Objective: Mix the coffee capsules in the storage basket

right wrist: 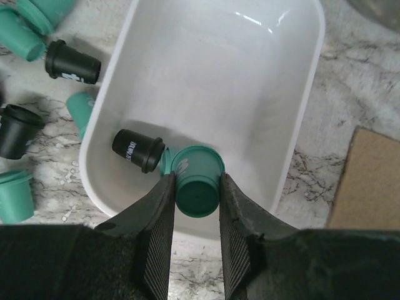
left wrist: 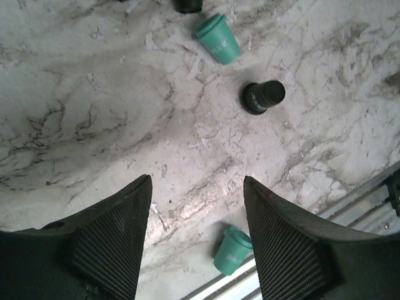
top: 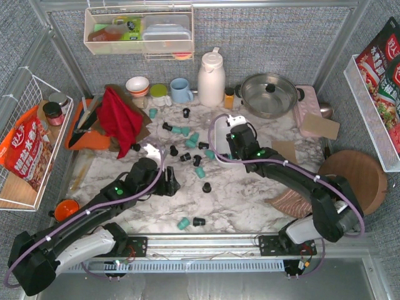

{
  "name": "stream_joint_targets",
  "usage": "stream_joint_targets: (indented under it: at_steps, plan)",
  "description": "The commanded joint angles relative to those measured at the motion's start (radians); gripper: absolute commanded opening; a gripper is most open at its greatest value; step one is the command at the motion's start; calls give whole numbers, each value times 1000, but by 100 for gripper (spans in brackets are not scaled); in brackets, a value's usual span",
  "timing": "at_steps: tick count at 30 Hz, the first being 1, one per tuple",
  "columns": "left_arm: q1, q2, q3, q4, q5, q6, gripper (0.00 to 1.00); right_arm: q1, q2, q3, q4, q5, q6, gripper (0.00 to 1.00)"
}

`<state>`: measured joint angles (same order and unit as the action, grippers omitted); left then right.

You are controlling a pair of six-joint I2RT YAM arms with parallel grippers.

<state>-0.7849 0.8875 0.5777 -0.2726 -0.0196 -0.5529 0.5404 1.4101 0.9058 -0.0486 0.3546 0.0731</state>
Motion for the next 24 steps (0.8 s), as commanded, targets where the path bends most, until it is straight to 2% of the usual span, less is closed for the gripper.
stream_joint_targets:
  at_steps: [1, 6, 12, 17, 24]
  plan:
    - [-1, 39, 34, -74, 73, 0, 69, -21, 47, 13, 32, -9, 60, 10]
    - [-18, 94, 94, -160, 80, 23, 68, -62, 89, 32, -21, -44, 116, 32]
    - [-58, 112, 114, -212, 66, 9, 67, -96, 112, 31, -38, -102, 144, 53]
    - [-111, 123, 110, -250, 18, -62, 67, -105, 125, 46, -59, -123, 143, 60]
    - [-253, 114, 70, -252, -62, -138, 65, -106, 87, 48, -84, -139, 143, 60]
